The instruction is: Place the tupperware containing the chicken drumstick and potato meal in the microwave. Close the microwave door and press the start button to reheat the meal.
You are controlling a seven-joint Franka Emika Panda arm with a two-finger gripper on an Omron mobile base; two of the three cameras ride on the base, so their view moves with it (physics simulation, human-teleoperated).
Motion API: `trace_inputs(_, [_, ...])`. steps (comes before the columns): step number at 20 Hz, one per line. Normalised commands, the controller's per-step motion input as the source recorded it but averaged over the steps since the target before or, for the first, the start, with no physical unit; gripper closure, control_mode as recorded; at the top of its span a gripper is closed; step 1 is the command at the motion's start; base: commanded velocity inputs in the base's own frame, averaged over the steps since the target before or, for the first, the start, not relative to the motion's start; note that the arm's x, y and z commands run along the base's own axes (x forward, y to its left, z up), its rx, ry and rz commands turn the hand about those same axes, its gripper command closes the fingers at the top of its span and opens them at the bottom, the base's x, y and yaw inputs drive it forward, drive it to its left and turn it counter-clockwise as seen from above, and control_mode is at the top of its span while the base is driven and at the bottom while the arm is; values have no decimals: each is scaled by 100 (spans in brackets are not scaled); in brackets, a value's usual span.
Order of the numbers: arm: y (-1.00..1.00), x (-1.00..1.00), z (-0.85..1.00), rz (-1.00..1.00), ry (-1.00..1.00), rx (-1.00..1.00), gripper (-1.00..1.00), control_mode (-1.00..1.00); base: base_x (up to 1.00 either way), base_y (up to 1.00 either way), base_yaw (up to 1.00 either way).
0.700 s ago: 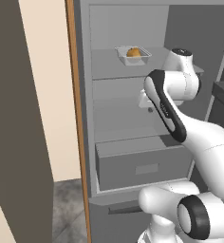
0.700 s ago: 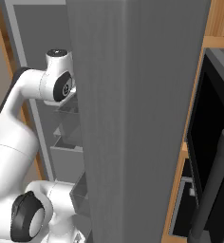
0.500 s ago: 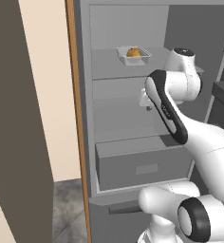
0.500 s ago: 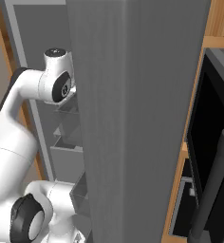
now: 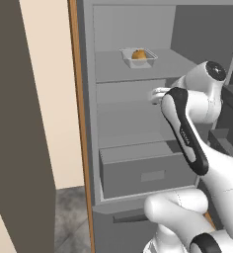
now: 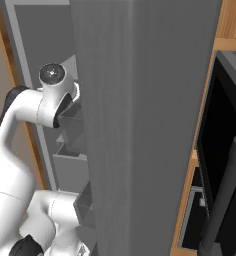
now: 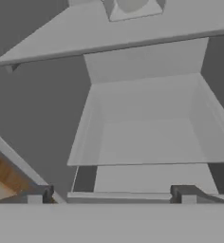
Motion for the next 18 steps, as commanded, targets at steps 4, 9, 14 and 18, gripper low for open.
trace_inputs(4, [0, 0, 78, -8, -20, 14, -100, -100, 0, 0, 0])
trace_inputs(9, [5, 2, 91, -2, -1, 0, -100, -100, 0, 0, 0])
trace_inputs(14, [0, 14, 51, -4, 0, 0, -100, -100, 0, 0, 0])
trace_inputs(18, [0, 38, 0, -10, -1, 1, -100, -100, 0, 0, 0])
